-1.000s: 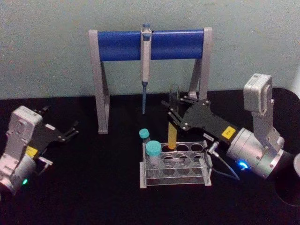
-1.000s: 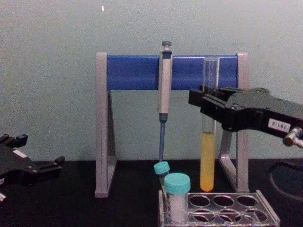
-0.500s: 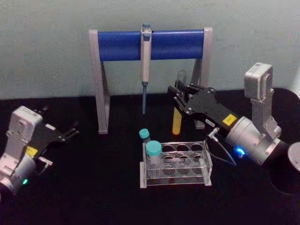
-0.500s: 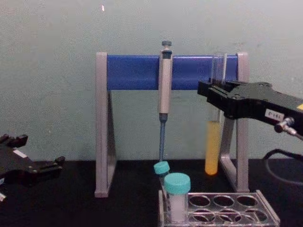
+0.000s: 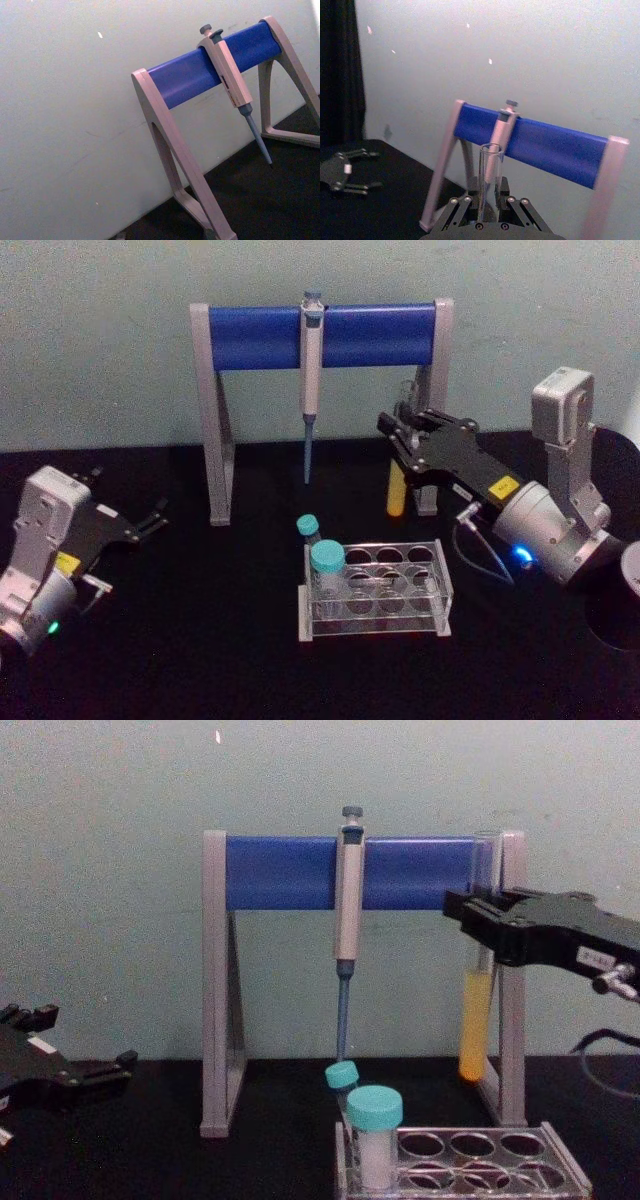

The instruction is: Pick up the test tube from the test tube rack, shake it, then place it back into the test tube rack.

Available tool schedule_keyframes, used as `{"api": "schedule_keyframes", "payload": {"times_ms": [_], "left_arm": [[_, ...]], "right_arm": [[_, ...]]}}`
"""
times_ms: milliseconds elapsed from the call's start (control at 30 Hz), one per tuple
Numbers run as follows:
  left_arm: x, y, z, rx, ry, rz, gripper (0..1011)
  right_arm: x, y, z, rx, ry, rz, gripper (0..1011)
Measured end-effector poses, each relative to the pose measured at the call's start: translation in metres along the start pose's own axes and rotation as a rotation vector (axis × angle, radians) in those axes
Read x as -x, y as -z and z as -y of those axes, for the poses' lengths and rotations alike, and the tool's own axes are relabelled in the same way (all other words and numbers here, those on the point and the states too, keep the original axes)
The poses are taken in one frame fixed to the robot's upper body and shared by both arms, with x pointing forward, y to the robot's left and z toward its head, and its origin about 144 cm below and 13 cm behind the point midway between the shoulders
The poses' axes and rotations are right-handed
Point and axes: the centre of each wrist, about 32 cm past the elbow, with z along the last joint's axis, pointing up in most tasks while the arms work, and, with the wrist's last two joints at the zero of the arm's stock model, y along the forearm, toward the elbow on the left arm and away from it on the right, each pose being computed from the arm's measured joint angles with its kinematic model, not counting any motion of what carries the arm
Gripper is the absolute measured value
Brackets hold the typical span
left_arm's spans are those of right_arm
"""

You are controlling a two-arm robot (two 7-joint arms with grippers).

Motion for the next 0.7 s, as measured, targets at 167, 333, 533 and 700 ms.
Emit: {"api": "schedule_keyframes", "payload": {"times_ms": [167,333,533,700], "left_arm": [[0.0,0.0,0.0,0.0,0.0,0.0,1001],[0.0,0.0,0.0,0.0,0.0,0.0,1001],[0.0,0.0,0.0,0.0,0.0,0.0,1001],[0.0,0.0,0.0,0.0,0.0,0.0,1001]], "right_arm": [[0.002,-0.003,0.012,0.029,0.035,0.03,234],[0.008,-0.009,0.027,0.048,0.032,0.041,234],[0.017,-0.013,0.037,0.055,-0.035,-0.005,233],[0.023,-0.01,0.035,0.045,-0.097,-0.057,234]]}}
